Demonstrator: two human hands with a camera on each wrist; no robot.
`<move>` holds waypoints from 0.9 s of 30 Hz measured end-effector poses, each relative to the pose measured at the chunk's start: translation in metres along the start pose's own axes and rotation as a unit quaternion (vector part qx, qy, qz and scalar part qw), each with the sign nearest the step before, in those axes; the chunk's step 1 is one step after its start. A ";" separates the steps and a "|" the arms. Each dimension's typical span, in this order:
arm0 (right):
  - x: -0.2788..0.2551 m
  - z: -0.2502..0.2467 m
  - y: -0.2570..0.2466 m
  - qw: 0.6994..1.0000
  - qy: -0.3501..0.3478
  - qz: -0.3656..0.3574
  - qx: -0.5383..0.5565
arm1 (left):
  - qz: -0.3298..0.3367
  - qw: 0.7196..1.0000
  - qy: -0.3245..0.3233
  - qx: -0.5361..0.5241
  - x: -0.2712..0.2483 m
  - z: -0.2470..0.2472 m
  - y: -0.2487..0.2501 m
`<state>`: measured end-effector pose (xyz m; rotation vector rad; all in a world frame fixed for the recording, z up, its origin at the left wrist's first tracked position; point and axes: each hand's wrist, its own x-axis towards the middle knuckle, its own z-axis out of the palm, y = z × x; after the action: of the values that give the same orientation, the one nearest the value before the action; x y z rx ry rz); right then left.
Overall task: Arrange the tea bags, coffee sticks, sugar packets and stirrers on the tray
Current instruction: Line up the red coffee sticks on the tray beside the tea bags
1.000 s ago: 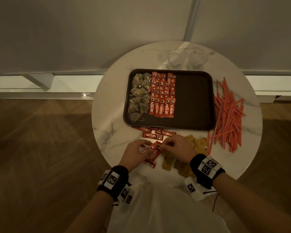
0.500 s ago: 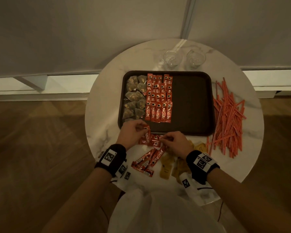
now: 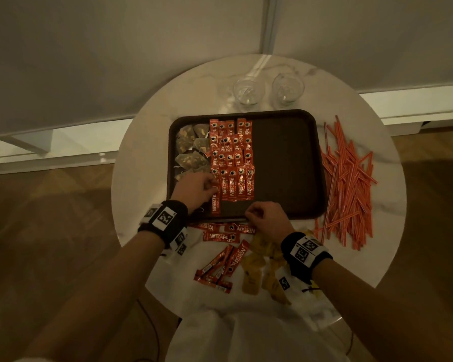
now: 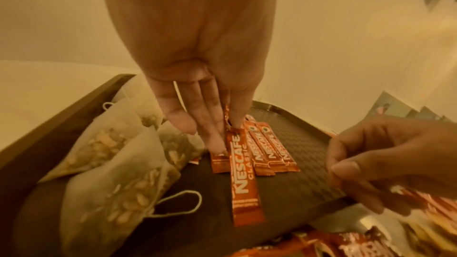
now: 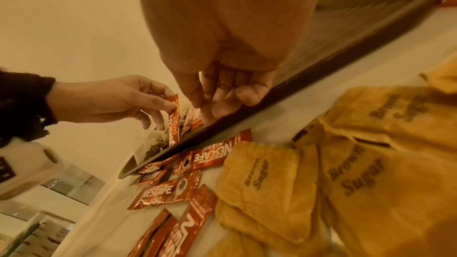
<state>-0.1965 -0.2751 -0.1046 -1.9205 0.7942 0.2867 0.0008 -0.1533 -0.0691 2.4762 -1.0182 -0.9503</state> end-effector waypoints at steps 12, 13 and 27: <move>0.003 -0.002 0.004 1.000 -0.002 -0.008 -0.015 | 0.086 0.976 0.073 0.185 0.005 0.005 0.001; 0.002 -0.002 0.004 1.000 -0.002 -0.008 -0.016 | 0.083 0.976 0.073 0.189 0.006 0.004 0.001; -0.015 -0.003 0.000 1.000 -0.008 -0.024 -0.016 | 0.111 0.978 0.083 0.157 -0.017 0.000 0.003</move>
<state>-0.2079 -0.2720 -0.0956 -1.9612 0.7369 0.2863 -0.0094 -0.1435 -0.0600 2.5595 -1.4418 -0.5396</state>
